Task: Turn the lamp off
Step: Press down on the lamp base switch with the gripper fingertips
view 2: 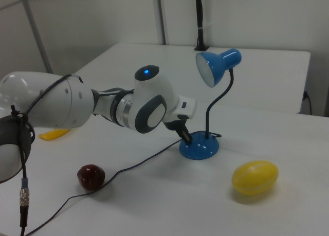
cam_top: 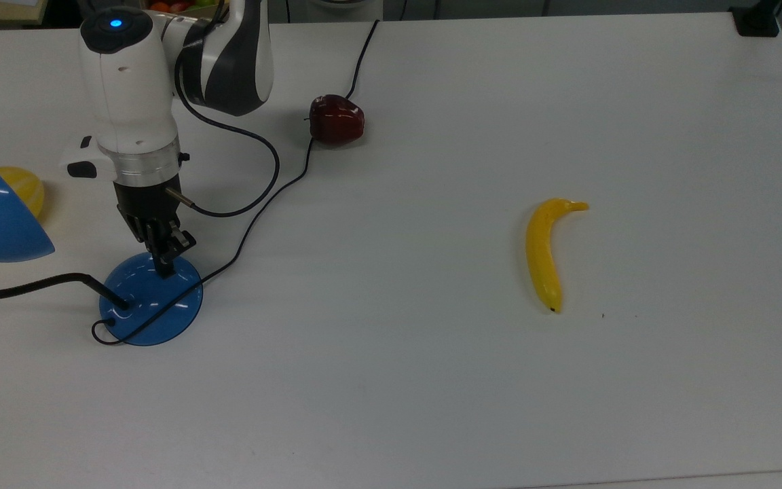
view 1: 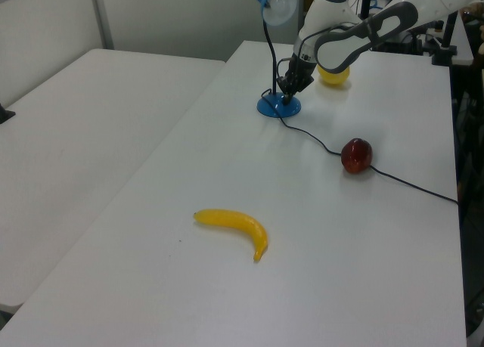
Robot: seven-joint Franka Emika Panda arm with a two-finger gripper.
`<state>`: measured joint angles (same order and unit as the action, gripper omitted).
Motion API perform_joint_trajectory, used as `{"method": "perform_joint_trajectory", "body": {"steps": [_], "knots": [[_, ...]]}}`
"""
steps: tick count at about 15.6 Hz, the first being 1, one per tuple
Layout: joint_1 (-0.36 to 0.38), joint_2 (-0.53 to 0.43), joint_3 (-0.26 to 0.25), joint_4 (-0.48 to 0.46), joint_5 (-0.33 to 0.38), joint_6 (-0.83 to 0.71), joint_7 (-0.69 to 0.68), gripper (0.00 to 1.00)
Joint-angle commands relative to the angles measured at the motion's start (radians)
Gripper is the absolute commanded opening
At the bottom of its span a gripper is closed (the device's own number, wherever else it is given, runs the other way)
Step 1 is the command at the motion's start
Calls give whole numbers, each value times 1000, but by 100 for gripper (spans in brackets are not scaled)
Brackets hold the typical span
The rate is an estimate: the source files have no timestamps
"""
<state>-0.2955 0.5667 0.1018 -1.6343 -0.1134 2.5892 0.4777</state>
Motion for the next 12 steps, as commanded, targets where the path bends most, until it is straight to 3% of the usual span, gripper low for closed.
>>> {"method": "perform_joint_trajectory", "body": {"steps": [1, 12], "knots": [[27, 15, -20, 1, -31, 22, 25, 0], [36, 10, -20, -41, -83, -37, 22, 0]]}}
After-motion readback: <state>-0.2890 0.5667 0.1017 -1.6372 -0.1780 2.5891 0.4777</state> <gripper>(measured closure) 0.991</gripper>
